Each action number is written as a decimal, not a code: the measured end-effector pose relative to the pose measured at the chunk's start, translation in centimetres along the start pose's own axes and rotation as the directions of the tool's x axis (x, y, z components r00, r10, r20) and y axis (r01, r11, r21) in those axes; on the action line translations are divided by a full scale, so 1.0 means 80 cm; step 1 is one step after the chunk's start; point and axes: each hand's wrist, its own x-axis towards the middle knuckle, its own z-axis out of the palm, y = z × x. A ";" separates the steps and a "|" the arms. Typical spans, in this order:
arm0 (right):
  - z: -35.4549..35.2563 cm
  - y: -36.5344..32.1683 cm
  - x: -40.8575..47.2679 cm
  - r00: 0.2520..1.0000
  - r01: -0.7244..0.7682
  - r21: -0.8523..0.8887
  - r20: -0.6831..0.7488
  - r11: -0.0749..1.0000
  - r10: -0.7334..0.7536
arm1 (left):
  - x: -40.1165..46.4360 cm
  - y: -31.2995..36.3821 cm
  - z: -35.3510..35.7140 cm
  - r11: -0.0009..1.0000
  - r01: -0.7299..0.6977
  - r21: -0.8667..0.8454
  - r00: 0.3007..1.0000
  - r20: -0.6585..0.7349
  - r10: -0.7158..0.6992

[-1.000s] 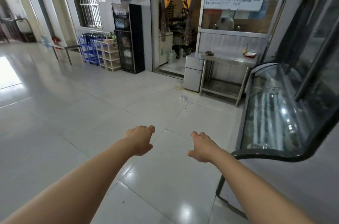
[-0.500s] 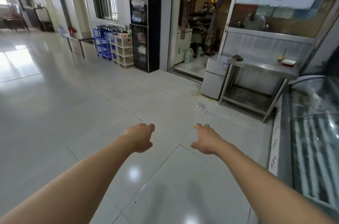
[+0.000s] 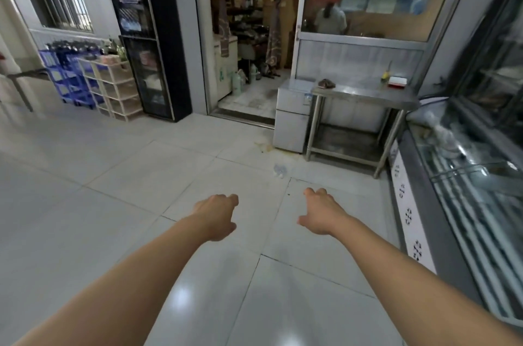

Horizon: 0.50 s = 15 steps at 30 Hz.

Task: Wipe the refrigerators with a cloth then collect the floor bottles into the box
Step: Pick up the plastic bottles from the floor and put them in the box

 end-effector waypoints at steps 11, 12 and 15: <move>-0.066 -0.030 0.349 1.000 -0.019 0.019 0.007 1.000 0.019 | 0.332 -0.073 -0.057 0.999 0.007 0.041 1.000 0.015 -0.008; -0.074 -0.031 0.378 1.000 -0.018 0.014 0.004 1.000 0.018 | 0.361 -0.079 -0.063 0.999 0.012 0.035 1.000 0.012 -0.013; -0.094 -0.034 0.457 1.000 -0.017 0.012 -0.001 1.000 0.017 | 0.441 -0.095 -0.078 1.000 0.014 0.020 1.000 0.025 -0.014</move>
